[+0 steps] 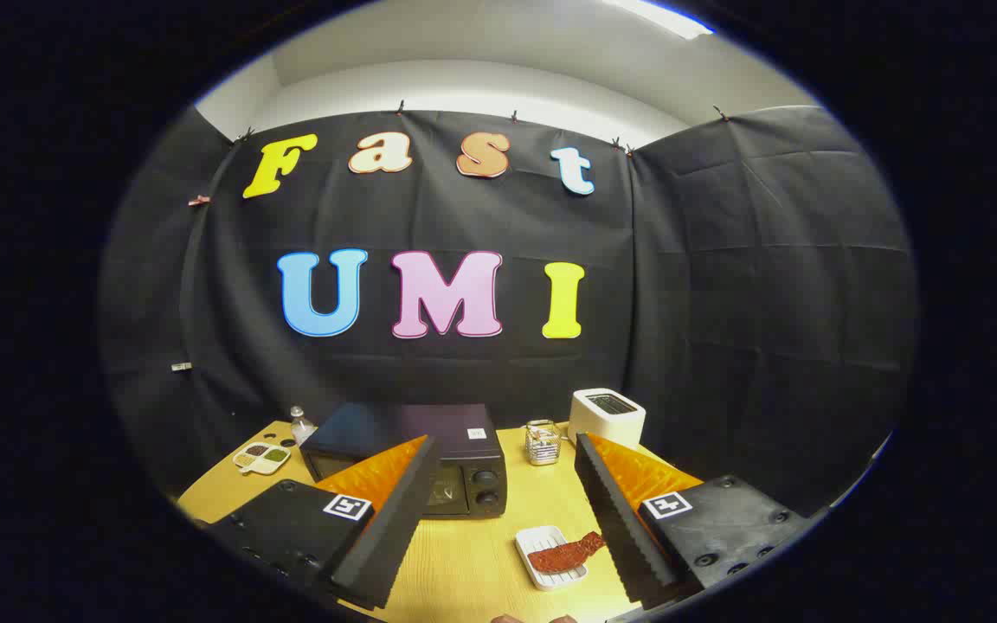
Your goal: Open the toaster oven, put the food inside, and close the toaster oven door.
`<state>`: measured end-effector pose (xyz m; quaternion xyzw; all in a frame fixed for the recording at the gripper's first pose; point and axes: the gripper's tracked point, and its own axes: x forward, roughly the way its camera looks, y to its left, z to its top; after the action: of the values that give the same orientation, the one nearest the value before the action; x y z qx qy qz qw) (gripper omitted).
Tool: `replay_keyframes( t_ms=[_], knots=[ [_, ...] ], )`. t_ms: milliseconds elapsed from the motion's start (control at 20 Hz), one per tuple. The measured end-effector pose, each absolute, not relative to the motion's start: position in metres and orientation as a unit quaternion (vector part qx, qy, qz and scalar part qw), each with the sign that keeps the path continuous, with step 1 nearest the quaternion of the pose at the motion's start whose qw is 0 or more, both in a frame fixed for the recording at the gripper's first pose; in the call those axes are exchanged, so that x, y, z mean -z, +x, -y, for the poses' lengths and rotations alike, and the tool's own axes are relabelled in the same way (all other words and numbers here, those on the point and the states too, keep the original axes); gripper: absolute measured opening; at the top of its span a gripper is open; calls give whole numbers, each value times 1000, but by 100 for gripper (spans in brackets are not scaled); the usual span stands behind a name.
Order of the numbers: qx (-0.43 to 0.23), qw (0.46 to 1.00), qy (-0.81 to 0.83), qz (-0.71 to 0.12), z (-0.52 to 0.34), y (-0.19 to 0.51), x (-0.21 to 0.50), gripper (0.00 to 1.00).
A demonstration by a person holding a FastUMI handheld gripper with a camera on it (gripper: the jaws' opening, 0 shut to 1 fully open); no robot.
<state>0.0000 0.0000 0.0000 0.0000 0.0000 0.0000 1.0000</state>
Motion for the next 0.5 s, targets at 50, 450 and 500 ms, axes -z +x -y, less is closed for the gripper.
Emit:
replay_keyframes(
  t_ms=[50,450,500],
  knots=[
    [-1,1000,-1,3,-2,-2,-1,97],
    [-10,1000,-4,-1,-8,2,6,97],
    [-10,1000,-2,-3,-8,2,7,97]
  ],
)
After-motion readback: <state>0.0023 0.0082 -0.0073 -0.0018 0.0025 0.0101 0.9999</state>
